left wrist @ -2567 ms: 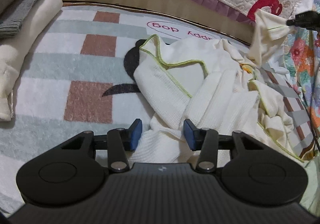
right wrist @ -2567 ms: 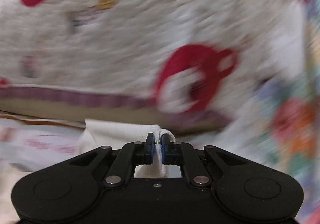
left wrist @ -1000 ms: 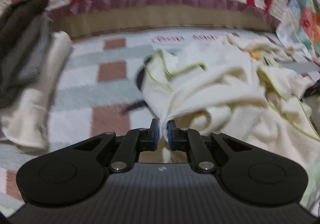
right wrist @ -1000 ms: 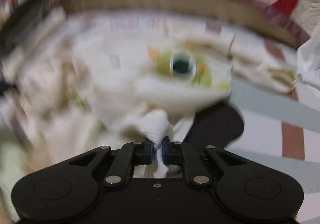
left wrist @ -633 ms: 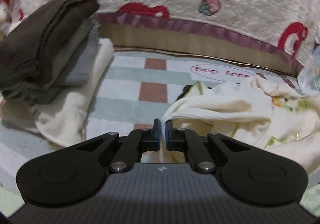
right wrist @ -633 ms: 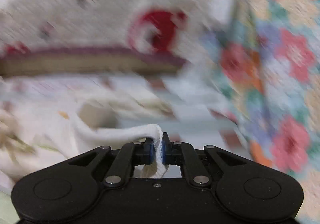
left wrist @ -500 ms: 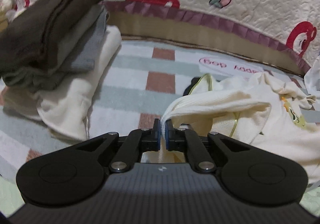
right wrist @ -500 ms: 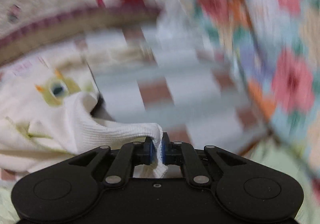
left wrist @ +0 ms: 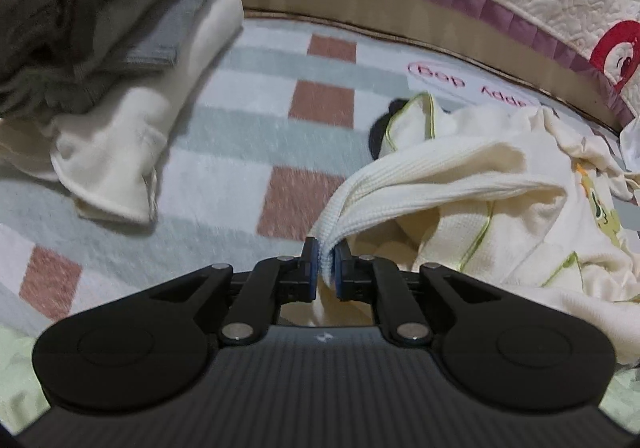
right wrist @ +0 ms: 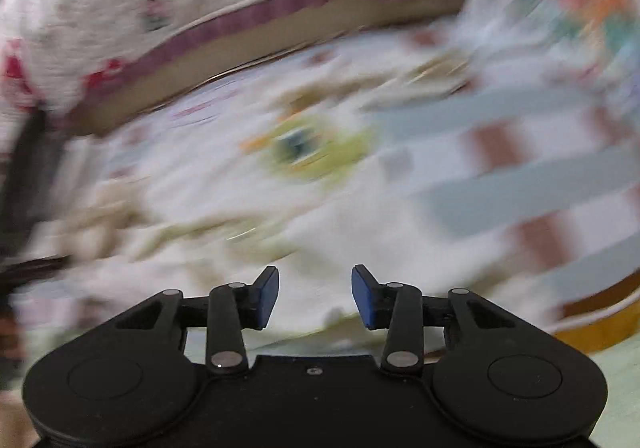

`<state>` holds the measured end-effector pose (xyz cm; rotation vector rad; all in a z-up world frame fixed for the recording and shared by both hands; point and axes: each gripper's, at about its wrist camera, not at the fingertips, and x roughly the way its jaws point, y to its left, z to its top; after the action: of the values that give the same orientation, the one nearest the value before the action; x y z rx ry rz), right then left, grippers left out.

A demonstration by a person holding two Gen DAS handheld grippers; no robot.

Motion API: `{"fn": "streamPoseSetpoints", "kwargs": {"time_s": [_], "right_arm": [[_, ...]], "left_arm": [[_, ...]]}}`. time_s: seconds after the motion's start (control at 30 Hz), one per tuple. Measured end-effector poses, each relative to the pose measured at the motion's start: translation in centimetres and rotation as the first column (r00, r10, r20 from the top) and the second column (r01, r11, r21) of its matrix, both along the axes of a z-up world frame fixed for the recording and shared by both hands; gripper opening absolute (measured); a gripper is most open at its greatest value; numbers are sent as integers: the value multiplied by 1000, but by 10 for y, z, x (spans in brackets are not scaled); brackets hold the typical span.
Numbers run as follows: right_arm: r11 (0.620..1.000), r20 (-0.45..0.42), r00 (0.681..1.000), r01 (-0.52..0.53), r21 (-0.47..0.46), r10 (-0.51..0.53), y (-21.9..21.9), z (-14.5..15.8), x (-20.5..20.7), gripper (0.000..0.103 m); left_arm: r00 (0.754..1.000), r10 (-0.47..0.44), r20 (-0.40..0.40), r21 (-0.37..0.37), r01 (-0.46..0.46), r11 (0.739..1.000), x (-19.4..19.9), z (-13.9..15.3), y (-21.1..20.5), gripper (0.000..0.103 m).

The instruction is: Fold clothes

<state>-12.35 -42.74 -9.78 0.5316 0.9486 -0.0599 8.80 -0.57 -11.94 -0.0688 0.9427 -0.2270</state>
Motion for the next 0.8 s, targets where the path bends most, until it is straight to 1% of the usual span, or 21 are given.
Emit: {"fn": "streamPoseSetpoints", "kwargs": {"time_s": [0.03,0.1,0.17,0.2,0.27,0.3,0.33,0.37,0.4,0.47,0.5,0.57,0.67,0.73,0.8], "right_arm": [[998,-9,998,-58,25,58,12,-7,3,47],[980,-41,979,-198,9,198,42,-21,13,48],[945,-72,949,-314,-91,308,67,-32,26,48],[918,-90,929,-368,-147,358,80,-37,33,46],[845,-137,882,-471,-254,451,105,-48,47,43],[811,-147,874,-485,-327,463,111,-50,57,36],[792,-145,884,-463,-398,444,109,-49,70,28],[790,-136,905,-418,-448,402,101,-47,85,15],[805,-113,927,-367,-467,357,90,-43,97,15],[852,-45,956,-278,-444,289,66,-36,112,15],[865,-25,964,-249,-436,265,57,-34,116,15],[880,-9,972,-215,-423,234,47,-36,119,15],[897,-6,973,-215,-386,230,46,-41,110,21],[903,-1,970,-226,-366,242,48,-46,96,27],[908,3,966,-243,-341,259,51,-48,82,38]], "left_arm": [[1000,0,-4,2,0,1000,0,-1,0,9],[1000,-2,-8,-1,2,1000,0,-2,-1,10],[1000,-6,-5,-20,6,1000,0,-3,0,10],[1000,-11,1,-38,11,999,0,-3,1,10],[999,-18,42,-71,21,997,-2,-2,1,10],[998,-21,66,-86,27,996,-3,-1,0,10],[996,-24,85,-93,32,995,-4,0,0,10],[994,-27,102,-94,37,995,-5,2,-2,10],[992,-31,119,-95,42,995,-6,4,-3,10],[991,-34,128,-89,46,995,-7,4,-5,10],[992,-33,122,-90,44,995,-7,3,-5,10],[995,-27,100,-96,37,995,-4,-1,-5,10],[998,-18,68,-105,25,994,-1,-7,-3,10],[999,-17,49,-114,23,993,1,-9,-3,10],[999,-16,41,-111,21,994,0,-11,-4,10]]}}
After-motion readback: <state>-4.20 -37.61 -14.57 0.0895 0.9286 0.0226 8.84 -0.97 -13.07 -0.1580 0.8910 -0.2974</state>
